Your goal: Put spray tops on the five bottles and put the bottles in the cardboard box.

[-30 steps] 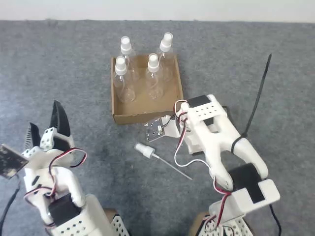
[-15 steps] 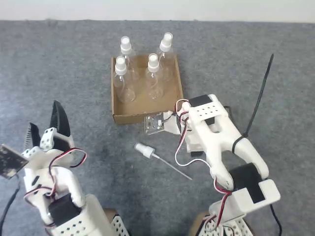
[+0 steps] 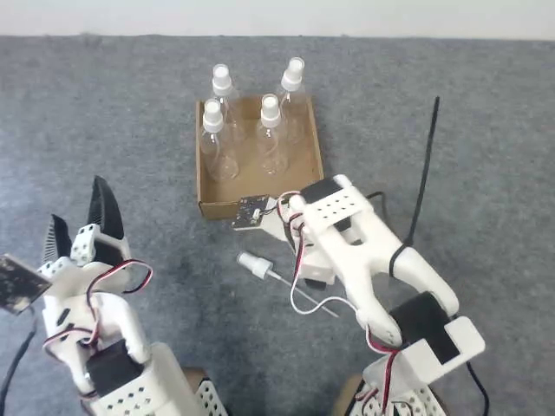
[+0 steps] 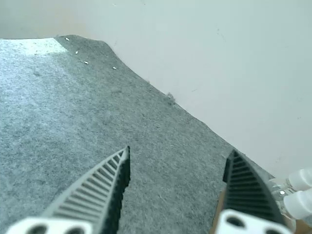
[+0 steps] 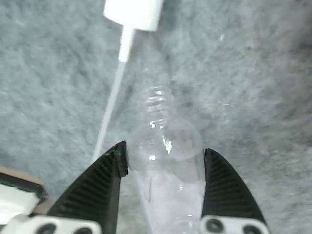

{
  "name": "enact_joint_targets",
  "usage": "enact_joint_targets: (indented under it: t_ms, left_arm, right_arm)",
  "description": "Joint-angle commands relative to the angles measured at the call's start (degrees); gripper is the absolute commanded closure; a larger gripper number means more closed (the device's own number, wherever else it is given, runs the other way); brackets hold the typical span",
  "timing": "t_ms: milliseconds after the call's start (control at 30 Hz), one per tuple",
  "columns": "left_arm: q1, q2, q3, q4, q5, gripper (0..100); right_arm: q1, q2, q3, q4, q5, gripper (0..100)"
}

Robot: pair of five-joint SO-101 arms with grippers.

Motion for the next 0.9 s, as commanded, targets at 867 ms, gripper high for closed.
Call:
enact_joint_targets:
  t_ms: [867]
  left_arm:
    - [1.58, -0.79, 0.04, -2.11, -0.62, 70]
  right_arm:
    - [-11.47, -28.79, -2.37, 9.1, -28.31, 88.7]
